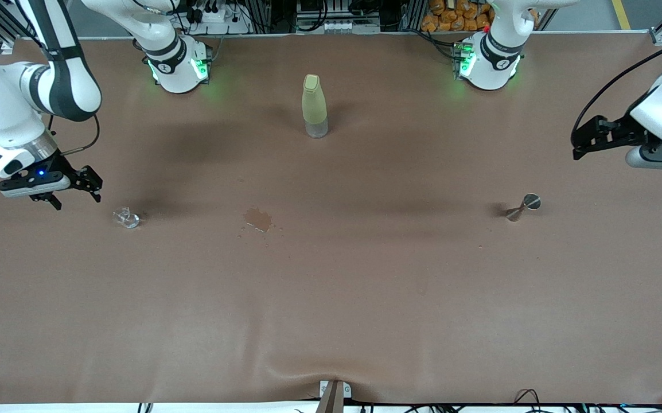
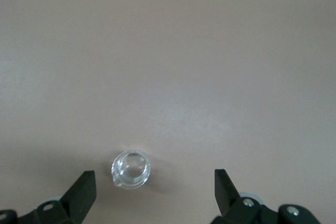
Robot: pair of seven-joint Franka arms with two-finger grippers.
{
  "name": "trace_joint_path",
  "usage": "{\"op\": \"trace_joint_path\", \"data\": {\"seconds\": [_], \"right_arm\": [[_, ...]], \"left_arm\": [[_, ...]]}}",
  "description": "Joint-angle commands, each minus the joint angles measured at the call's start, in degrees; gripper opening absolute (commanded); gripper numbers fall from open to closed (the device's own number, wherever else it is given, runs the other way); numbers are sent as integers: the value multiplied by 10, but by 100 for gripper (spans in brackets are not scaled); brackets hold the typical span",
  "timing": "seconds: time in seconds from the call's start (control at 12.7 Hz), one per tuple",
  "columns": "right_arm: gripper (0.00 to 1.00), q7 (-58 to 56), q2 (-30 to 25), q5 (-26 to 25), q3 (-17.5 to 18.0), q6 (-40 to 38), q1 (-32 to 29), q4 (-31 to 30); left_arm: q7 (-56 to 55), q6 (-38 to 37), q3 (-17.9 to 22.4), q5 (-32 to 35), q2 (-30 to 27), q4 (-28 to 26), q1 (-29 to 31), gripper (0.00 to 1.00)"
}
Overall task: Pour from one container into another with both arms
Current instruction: 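Lower the right gripper to the glass cup while the left gripper reaches the jigger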
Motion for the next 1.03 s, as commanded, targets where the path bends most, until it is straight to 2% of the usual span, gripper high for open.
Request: {"op": "trace_joint_path", "data": {"seconds": [0.0, 0.16, 0.39, 0.47, 0.63, 0.79, 0.95], "right_arm": [[100, -67, 10, 50, 3, -24, -7, 20], [100, -184, 27, 150, 3, -69, -19, 47], [100, -374, 114, 306, 2, -265, -92, 166], [100, -425, 150, 332, 2, -327, -125, 206], [100, -498, 198, 350, 3, -407, -171, 262], [100, -561, 229, 367, 3, -489, -202, 302], [100, -682, 260, 434, 3, -578, -229, 312]], "left_arm": [[116, -7, 33, -20, -3, 7, 2, 100], [202, -7, 79, -92, -1, -1, 2, 100], [314, -7, 143, -163, 13, -16, 4, 100], [361, -7, 166, -195, 24, -28, 4, 100], [482, -7, 212, -253, 56, -50, 8, 100], [582, -7, 247, -267, 90, -60, 8, 100], [675, -7, 257, -270, 128, -60, 11, 100]]}}
